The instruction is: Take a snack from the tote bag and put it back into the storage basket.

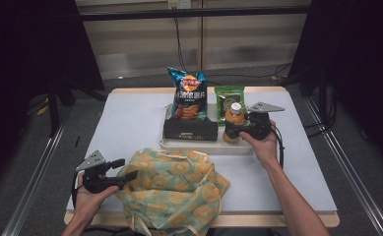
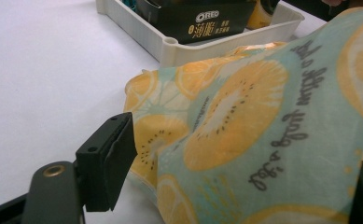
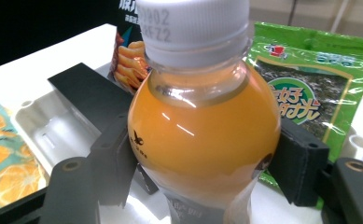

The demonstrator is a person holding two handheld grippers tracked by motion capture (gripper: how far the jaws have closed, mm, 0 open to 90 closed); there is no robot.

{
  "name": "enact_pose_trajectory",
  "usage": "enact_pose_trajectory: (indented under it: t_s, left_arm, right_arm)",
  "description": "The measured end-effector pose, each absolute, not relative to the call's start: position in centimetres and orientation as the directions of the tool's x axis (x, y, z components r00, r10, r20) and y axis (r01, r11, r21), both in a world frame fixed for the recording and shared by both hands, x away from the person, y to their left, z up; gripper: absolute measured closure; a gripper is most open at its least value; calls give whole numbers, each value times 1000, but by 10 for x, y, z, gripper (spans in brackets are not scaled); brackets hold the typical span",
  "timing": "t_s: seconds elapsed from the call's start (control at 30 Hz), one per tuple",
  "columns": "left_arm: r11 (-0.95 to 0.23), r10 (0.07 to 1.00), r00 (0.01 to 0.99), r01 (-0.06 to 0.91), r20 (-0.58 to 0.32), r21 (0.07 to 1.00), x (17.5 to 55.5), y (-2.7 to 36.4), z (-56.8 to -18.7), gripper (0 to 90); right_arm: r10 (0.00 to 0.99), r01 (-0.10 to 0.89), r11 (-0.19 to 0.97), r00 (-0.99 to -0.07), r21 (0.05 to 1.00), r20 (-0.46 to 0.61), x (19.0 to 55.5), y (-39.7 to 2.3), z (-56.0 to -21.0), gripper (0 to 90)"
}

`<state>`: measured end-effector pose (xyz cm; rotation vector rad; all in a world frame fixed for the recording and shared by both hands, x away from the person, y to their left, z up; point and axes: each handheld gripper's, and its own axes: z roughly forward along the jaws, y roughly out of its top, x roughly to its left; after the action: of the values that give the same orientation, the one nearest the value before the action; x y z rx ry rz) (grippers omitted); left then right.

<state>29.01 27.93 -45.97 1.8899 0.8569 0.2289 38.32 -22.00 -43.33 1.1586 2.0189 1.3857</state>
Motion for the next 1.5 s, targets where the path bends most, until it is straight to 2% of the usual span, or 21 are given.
enact_pose_trajectory:
  t_s: [0.27,0.57,0.67,0.77,1.03,1.5]
  left_arm:
    - [-253,651,733,454,-197,854,291,274,-458,214]
    - [-253,647,736,452,-198,855,291,274,-458,175]
    - [-249,643,740,446,-198,860,290,274,-456,163]
    - [-238,645,739,439,-197,866,289,273,-454,134]
    - [-239,631,753,419,-188,876,284,272,-449,70]
    - [-207,641,745,398,-183,894,273,272,-434,41]
  right_arm:
    - [772,367,183,-628,912,98,387,-234,-435,309]
    - [768,380,183,-631,907,109,386,-236,-435,299]
    - [776,389,176,-619,904,116,384,-236,-434,206]
    - [783,393,170,-611,904,118,380,-237,-433,153]
    - [797,394,154,-591,906,122,361,-240,-423,65]
    - [822,387,171,-563,906,84,302,-251,-409,85]
